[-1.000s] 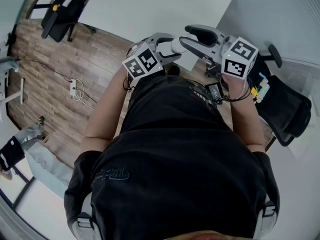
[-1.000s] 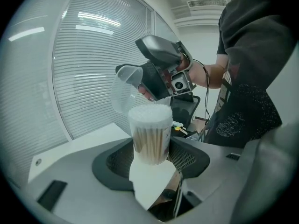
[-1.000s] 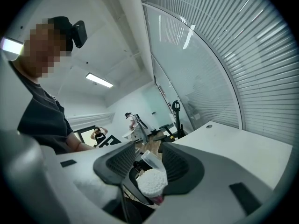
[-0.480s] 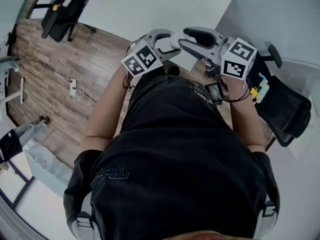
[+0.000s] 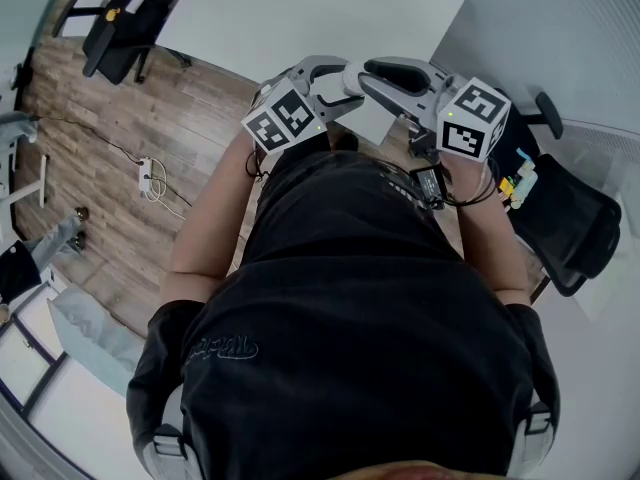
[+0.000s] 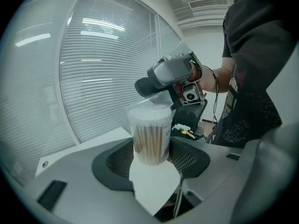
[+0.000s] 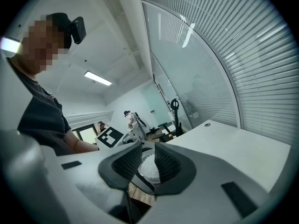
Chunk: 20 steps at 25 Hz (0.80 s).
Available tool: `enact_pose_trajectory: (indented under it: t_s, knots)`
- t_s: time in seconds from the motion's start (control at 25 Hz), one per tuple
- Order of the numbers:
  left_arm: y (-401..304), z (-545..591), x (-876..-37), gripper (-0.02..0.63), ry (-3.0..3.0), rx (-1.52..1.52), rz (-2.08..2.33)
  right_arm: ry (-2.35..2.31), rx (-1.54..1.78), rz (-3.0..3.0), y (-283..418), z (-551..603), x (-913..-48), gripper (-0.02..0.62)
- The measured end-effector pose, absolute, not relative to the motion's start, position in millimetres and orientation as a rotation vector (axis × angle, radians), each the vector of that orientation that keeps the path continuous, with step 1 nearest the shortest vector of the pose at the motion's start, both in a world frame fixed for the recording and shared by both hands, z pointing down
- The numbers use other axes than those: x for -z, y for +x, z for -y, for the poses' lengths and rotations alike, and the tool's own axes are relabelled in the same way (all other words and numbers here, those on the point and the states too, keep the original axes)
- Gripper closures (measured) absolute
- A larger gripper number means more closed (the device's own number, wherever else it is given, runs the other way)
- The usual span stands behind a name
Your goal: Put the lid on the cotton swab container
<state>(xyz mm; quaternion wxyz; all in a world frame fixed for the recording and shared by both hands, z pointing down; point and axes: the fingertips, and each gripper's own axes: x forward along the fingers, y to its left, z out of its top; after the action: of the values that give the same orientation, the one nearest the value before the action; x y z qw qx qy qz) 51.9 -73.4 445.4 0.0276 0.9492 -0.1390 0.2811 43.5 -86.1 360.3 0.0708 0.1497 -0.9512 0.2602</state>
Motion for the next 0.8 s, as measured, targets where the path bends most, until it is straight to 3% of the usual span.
enact_pose_trajectory:
  t_s: [0.8]
  knots:
    - [59.8, 76.0, -441.1, 0.359, 2.932, -0.841, 0.413, 0.52, -0.722, 2.822, 44.7, 90.6, -368.2, 0.546]
